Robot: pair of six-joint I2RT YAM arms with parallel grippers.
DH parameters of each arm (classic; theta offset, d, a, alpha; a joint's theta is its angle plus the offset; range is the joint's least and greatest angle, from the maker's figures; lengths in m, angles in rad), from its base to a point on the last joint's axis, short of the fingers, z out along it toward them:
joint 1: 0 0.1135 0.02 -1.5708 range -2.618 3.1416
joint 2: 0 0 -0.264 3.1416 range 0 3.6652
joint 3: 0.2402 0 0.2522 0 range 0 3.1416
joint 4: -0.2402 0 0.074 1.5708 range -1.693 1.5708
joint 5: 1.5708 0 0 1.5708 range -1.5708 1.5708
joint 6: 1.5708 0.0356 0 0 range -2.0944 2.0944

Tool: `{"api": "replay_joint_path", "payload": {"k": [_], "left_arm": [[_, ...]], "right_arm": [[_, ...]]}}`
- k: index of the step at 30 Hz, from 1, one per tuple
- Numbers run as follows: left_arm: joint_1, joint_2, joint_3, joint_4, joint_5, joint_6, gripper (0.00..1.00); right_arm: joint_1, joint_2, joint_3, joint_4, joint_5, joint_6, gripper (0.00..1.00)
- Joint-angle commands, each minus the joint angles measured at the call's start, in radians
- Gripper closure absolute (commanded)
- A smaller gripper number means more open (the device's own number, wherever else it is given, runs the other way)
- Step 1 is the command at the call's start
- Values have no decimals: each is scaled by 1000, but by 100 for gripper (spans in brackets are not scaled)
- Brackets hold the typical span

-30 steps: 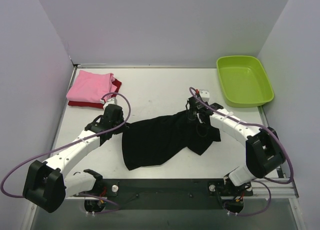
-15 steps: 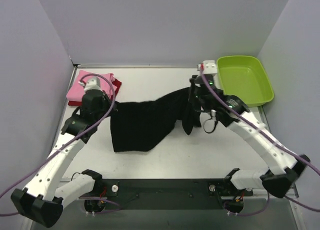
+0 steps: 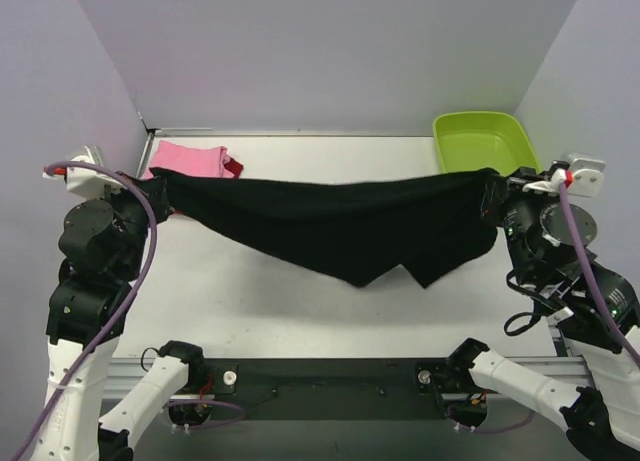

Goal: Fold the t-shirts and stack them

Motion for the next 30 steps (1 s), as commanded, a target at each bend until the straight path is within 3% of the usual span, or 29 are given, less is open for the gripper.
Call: {"api": "replay_joint_path", "payload": {"k": [1, 9, 19, 26, 30], "left_arm": [[8, -6, -28, -40, -33, 23, 100], [6, -32, 76, -64, 32, 19, 100], [6, -42, 227, -72, 98, 28, 100], [8, -67, 325, -63, 151, 28, 100], [8, -82, 342, -63, 183, 34, 100]], "right_arm": [[-4, 8, -46, -54, 73, -7, 100], [-3, -49, 11, -85, -23, 11, 100], [-3, -63, 184, -133, -258, -13, 100], [-35, -76, 293, -130, -538, -26, 100], [-142, -95, 312, -110, -745, 6, 100]]}}
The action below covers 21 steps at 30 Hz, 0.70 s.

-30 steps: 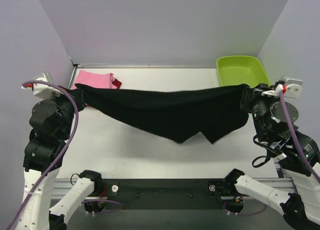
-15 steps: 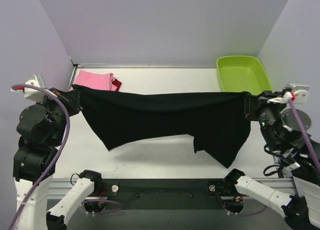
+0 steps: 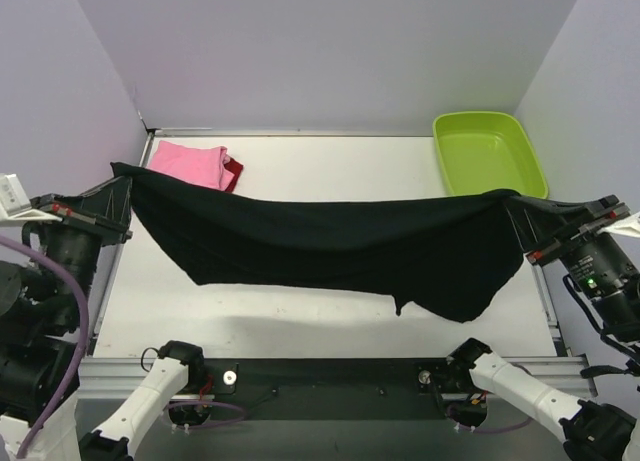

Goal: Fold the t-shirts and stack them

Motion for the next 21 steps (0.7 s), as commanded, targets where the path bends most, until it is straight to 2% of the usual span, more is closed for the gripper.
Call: {"api": "replay_joint_path", "payload": {"k": [1, 4, 7, 11, 15, 19, 21], "left_arm": [[7, -27, 49, 36, 54, 18, 100], [7, -26, 58, 30, 68, 15, 100], [6, -14, 35, 33, 69, 3, 100], [7, 6, -138, 80, 82, -37, 100], [6, 23, -482, 192, 72, -100, 100], [9, 130, -673, 339, 25, -155, 100], [16, 216, -706, 425, -18, -160, 100]], "right_arm": [[-101, -24, 50, 76, -270, 26, 100], [-153, -6, 86, 76, -345, 58, 100], [-175, 23, 77, 68, -324, 72, 100], [-175, 60, -92, 68, -189, 104, 100], [-176, 147, -381, 143, -69, 162, 100], [-187, 317, -463, 249, 30, 153, 100], [-225, 434, -460, 284, 37, 152, 100]]}}
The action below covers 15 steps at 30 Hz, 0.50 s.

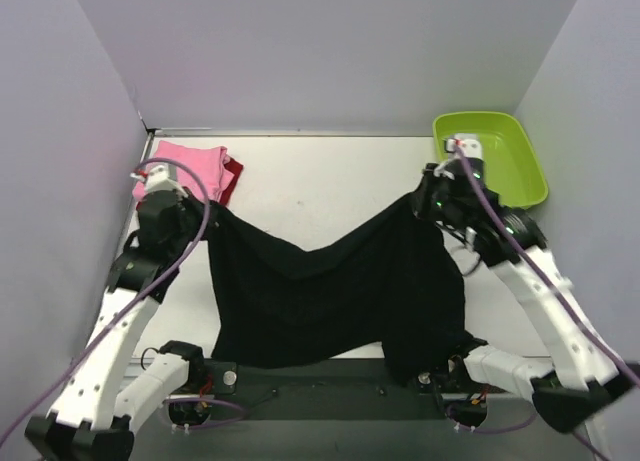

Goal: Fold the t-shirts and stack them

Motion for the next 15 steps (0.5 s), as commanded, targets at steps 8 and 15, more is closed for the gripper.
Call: {"api": "replay_joint_path", "payload": {"k": [8, 15], "left_arm": [[86, 416, -39, 450, -88, -39, 100], [115, 606, 107, 412, -86, -45, 6]], "right_arm": [[-131, 399, 47, 321, 201, -35, 100], [-143, 491, 72, 311, 260, -29, 0]]}}
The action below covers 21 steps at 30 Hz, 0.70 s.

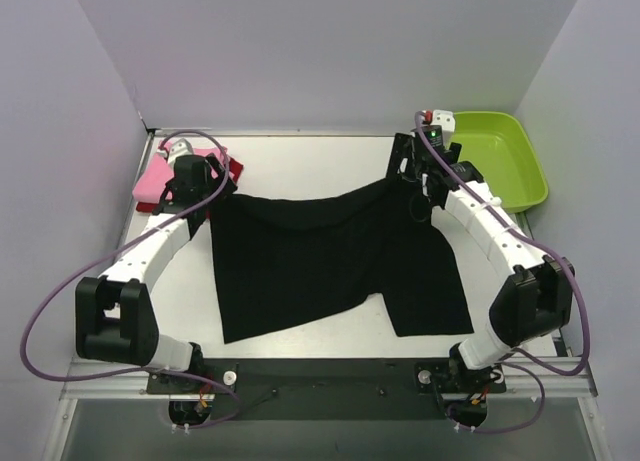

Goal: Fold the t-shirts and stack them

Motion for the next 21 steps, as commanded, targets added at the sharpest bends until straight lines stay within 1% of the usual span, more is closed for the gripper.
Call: {"api": "replay_joint_path", "payload": {"k": [1, 2, 3, 4, 5, 6, 7, 8, 9, 10, 12, 13, 14, 16, 17, 18, 20, 21], "left_arm": [[3, 6, 99, 35, -29, -28, 6], [-5, -28, 78, 43, -36, -33, 5], [-11, -118, 29, 46, -33, -40, 5], [-22, -169, 1, 34, -26, -40, 5], [-43, -223, -19, 6, -15, -40, 5], [-55, -324, -50, -29, -7, -48, 5], [-69, -370, -63, -108, -1, -49, 5], [-100, -415, -76, -153, 7, -43, 5], [-114, -491, -83, -210, -2, -37, 5], [-126, -528, -103, -311, -10, -37, 4], [-169, -628, -134, -394, -16, -43, 4], [-183, -654, -166, -472, -21, -59, 4], [-192, -677, -183, -499, -9, -68, 4], [-209, -708, -211, -578, 17, -108, 4], [-213, -706, -235, -595, 63, -114, 4], [-218, -703, -249, -611, 83, -137, 4], [-235, -702, -293, -629, 134, -155, 4], [-241, -703, -304, -640, 132, -177, 3]], "right_arm": [[3, -31, -17, 56, 110, -10, 0], [12, -93, -49, 74, 124, -16, 0], [21, -132, -122, 99, 133, -17, 0], [29, -172, -152, 97, 135, -13, 0], [52, -252, -186, 93, 135, -7, 0], [69, -294, -233, 53, 143, 13, 0], [84, -333, -259, 26, 155, 30, 0], [131, -401, -282, -4, 178, 44, 0], [152, -432, -324, -71, 193, 56, 0], [187, -458, -344, -99, 215, 72, 0], [247, -532, -380, -193, 276, 102, 0], [259, -557, -416, -218, 281, 131, 0], [265, -601, -436, -235, 278, 145, 0], [271, -630, -459, -294, 236, 176, 0], [273, -640, -470, -312, 221, 200, 0], [273, -638, -468, -355, 183, 210, 0], [281, -617, -456, -398, 160, 243, 0], [287, -611, -453, -422, 146, 253, 0]]}}
